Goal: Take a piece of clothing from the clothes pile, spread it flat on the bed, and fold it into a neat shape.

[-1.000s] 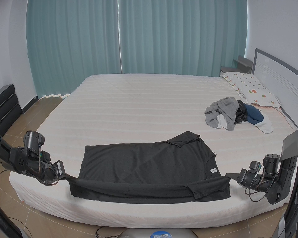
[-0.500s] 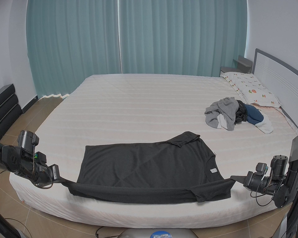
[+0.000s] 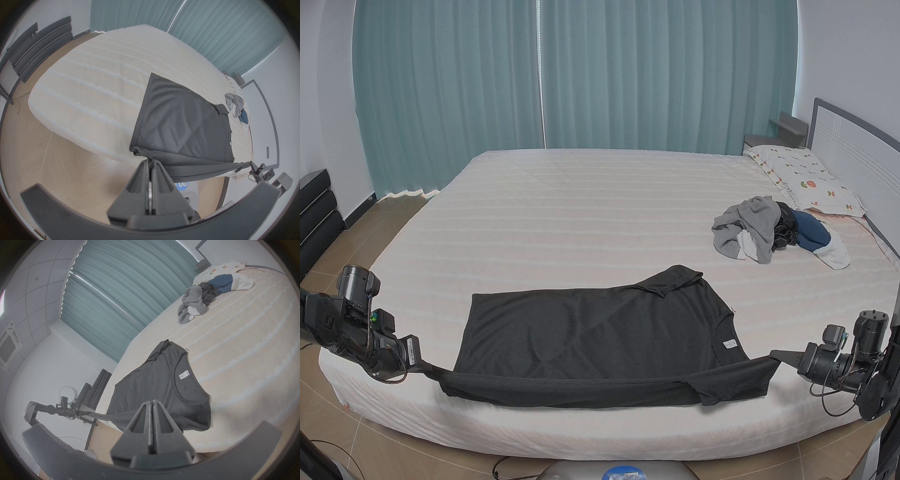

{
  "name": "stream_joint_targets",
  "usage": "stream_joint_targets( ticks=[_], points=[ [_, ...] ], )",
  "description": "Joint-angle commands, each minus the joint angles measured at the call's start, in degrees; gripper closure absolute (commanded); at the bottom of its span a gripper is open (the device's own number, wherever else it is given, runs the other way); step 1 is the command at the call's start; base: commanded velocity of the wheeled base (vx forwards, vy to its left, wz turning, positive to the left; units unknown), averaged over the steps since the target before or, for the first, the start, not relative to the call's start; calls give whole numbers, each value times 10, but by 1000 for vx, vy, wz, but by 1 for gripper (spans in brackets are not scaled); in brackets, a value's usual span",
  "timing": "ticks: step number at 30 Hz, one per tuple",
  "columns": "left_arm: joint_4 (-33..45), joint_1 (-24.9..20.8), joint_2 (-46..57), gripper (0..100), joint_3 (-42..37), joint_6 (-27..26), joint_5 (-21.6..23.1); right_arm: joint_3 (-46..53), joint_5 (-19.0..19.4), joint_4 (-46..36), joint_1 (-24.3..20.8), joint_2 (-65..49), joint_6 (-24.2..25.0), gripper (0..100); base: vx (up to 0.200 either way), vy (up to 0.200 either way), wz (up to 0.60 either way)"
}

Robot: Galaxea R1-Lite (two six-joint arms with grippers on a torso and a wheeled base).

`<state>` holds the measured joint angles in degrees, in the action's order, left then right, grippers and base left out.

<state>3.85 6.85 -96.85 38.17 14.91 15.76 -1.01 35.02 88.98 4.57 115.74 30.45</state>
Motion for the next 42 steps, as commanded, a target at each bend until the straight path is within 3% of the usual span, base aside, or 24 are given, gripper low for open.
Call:
stream_joint_targets(
  ticks=[1,16,22,42],
  points=[
    [-5,0,-33,100,10,3,2,0,0,7,-1,16,-1,100,0,0,0],
    [-19,4,-147,100,70,10,5,-110,0,7,-10,115,0,100,0,0,0],
    [-58,0,-187,100,88,45,2,-146,-2,1,-20,155,0,100,0,0,0],
    [-88,-17,-243,100,118,87,4,-206,-7,1,-20,234,0,100,0,0,0]
  ],
)
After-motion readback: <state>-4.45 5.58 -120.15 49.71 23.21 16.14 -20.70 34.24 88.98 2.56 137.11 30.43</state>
